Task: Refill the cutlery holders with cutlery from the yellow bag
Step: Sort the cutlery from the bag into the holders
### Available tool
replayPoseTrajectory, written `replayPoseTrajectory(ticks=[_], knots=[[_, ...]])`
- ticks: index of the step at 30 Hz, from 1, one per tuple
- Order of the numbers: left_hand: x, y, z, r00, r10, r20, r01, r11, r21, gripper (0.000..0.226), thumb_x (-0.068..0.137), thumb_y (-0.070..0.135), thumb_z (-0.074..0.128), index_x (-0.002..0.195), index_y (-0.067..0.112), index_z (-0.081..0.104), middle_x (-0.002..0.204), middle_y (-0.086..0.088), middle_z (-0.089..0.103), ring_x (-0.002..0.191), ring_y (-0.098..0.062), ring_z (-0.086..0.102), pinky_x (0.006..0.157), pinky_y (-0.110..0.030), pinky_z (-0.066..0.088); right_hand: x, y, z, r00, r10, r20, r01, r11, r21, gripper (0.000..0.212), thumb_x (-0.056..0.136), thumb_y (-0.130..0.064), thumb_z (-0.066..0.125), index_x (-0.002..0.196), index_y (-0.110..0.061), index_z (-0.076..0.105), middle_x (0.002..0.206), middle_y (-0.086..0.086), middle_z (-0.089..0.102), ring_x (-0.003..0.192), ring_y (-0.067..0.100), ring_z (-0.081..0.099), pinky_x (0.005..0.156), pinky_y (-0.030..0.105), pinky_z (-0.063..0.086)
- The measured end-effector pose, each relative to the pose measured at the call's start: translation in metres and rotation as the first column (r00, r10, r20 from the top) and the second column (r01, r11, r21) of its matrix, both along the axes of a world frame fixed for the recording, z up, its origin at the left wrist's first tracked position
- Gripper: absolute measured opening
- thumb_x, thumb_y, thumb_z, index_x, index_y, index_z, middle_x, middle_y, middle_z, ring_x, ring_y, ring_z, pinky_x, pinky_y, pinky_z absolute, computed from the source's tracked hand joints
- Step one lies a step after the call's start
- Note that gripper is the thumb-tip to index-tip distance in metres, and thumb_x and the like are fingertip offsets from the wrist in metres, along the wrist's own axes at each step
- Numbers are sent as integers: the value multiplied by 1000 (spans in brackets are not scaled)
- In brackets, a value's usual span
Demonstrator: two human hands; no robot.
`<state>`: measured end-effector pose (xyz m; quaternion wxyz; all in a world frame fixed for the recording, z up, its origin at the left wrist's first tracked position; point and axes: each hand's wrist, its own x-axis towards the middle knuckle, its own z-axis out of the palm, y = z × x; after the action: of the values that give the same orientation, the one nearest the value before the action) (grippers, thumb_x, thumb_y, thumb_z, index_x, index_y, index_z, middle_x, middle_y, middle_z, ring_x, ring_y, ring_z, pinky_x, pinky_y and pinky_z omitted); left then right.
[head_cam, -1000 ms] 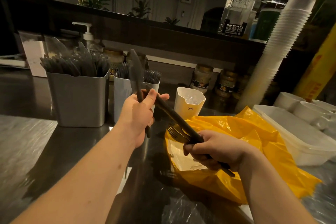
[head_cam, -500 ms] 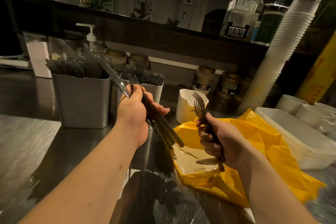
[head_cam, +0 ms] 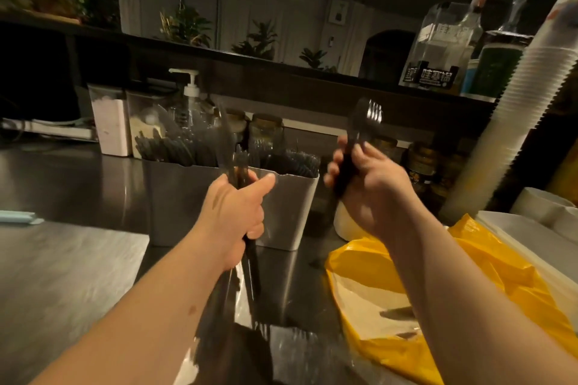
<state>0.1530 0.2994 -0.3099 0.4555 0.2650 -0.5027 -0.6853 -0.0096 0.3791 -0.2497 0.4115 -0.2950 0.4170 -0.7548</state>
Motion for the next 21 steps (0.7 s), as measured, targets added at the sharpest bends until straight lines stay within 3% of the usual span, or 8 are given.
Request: replayPoseTrajectory(ticks=[3,6,10,13,16,17,19,21], knots=[[13,-5,-9,997,80,-23,-80,997,6,23,97,15,66,84,17,47,52,3,40,45,-14,34,40,-25,28,26,-38,28,999,-28,33,32,990,-141,24,106,-6,40,108,-6,64,79,9,62,74,20,64,75,36,60],[18,-3,-14,992,112,-49,-112,994,9,19,96,11,66,89,14,48,54,1,40,45,-14,35,43,-27,29,42,-69,33,977,-122,-174,100,987,-128,17,104,-5,48,111,-8,64,84,9,66,80,21,69,90,43,60],[25,-3,-18,988,151,-20,-150,988,23,17,96,13,67,93,13,50,54,0,41,44,-12,37,42,-26,35,40,-90,29,896,-243,-372,233,970,-73,15,100,-7,57,113,-11,64,103,11,68,95,22,70,93,42,59],[25,-5,-19,991,131,-27,-130,991,34,18,95,13,67,91,14,49,53,2,42,46,-11,39,44,-26,37,37,-90,21,740,-271,-616,331,943,-17,20,96,-8,64,114,-16,64,108,3,67,105,19,67,93,38,58],[23,-2,-17,997,47,-55,-44,998,52,16,96,12,66,94,13,50,54,1,40,45,-11,37,42,-26,34,34,-83,15,537,-206,-818,357,934,0,44,89,-10,73,129,-15,58,117,1,64,111,18,63,73,22,59],[23,-1,-16,998,10,-66,-6,998,56,15,96,11,65,97,12,51,55,1,40,45,-12,36,42,-26,33,31,-82,14,487,-169,-857,367,930,26,60,85,-11,77,138,-15,51,125,2,61,116,19,60,77,23,59],[25,2,-13,996,-62,-70,66,996,55,17,96,10,65,107,10,52,57,1,42,45,-11,35,42,-26,32,27,-79,17,397,-101,-912,412,908,79,91,79,-18,84,153,-15,32,143,6,50,130,24,49,98,38,55],[26,3,-12,991,-116,-66,120,991,53,24,96,9,65,116,12,52,60,1,43,47,-10,35,43,-26,31,28,-72,18,357,-149,-922,463,886,36,94,82,-28,82,156,-18,26,149,7,44,137,26,42,108,47,46]])
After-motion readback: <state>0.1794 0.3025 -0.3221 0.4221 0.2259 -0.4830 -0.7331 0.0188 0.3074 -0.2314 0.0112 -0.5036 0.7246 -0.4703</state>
